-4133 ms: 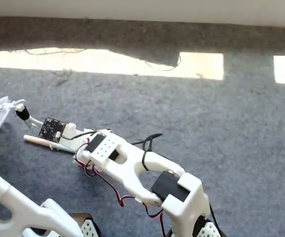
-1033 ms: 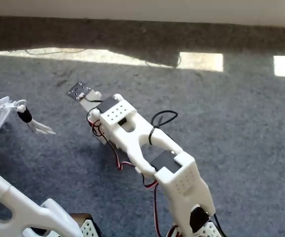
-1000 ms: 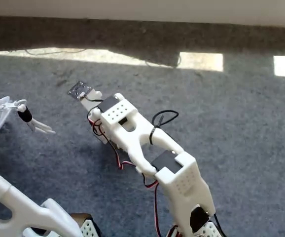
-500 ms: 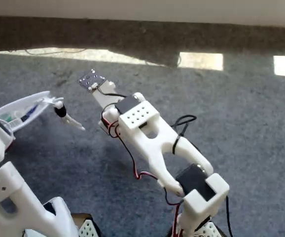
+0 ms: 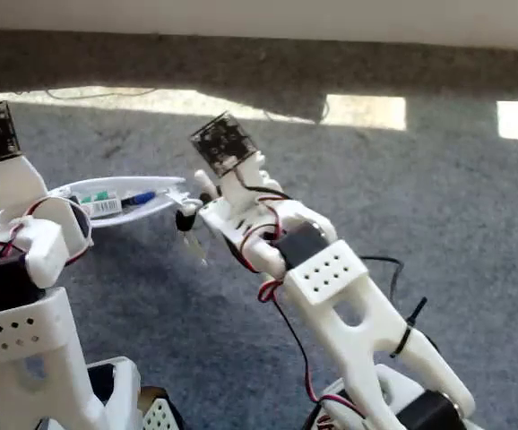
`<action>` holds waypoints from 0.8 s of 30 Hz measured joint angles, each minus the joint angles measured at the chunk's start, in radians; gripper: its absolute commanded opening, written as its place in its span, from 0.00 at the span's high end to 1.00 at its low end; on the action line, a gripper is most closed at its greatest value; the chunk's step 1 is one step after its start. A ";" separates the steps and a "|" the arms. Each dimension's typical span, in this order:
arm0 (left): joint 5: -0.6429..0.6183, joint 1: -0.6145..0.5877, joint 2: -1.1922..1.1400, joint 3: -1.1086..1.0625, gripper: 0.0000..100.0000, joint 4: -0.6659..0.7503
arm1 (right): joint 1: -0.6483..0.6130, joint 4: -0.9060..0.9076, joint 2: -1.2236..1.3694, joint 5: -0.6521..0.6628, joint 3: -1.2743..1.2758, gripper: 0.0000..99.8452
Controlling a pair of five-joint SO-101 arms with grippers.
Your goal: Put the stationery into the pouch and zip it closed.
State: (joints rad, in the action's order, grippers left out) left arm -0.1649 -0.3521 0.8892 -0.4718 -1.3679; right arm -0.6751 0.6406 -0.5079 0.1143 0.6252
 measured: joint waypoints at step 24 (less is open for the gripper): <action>0.043 0.149 -0.008 0.003 0.99 0.000 | -0.015 -0.014 -0.852 -0.193 0.183 1.00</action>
State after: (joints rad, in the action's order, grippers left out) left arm -0.1220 -0.2033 0.8815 -0.4687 -1.3679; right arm -0.6905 0.6268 -1.3594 -0.0790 0.8078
